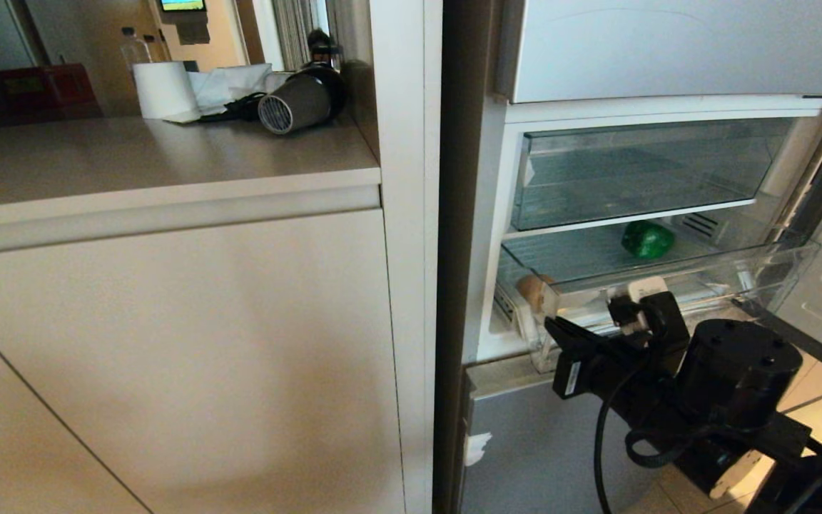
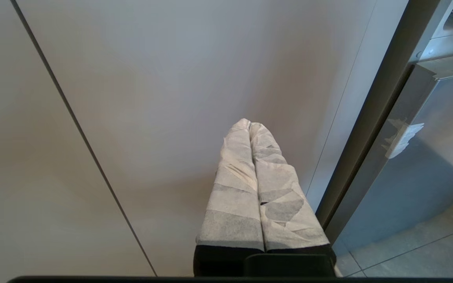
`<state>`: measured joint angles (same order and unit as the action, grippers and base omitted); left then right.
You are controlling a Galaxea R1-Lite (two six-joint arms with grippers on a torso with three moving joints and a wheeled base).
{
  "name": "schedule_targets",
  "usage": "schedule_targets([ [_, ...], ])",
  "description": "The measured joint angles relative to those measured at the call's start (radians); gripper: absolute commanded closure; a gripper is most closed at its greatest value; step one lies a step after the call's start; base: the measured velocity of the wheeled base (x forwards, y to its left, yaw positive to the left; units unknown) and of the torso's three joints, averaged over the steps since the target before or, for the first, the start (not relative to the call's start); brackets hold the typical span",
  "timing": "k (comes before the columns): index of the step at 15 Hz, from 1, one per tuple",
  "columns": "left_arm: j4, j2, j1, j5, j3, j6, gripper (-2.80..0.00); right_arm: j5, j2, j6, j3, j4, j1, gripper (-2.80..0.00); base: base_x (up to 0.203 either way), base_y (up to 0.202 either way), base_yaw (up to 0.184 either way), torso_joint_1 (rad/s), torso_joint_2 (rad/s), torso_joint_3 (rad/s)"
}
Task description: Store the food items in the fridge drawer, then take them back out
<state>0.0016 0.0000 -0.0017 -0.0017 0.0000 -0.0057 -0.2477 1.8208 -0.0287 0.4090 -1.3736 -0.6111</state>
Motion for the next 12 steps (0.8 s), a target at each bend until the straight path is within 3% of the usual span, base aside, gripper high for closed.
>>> schedule_targets([
  [1,0.0,0.0,0.0,0.0,0.0,0.0,0.0,-0.011,-0.01,0.001,-0.009,0.002,-0.006,0.0,0.0,0.0,0.0,0.0,0.0,0.0],
  [3,0.0,0.0,0.0,0.0,0.0,0.0,0.0,-0.038,-0.025,0.003,-0.019,0.008,-0.019,-2.8,0.0,0.0,0.0,0.0,0.0,0.0],
  [9,0.0,0.0,0.0,0.0,0.0,0.0,0.0,-0.05,-0.07,-0.003,-0.077,0.007,-0.045,-2.8,0.0,0.0,0.0,0.0,0.0,0.0],
  [12,0.0,0.0,0.0,0.0,0.0,0.0,0.0,-0.054,-0.143,-0.015,-0.115,0.077,-0.055,-2.8,0.0,0.0,0.0,0.0,0.0,0.0],
])
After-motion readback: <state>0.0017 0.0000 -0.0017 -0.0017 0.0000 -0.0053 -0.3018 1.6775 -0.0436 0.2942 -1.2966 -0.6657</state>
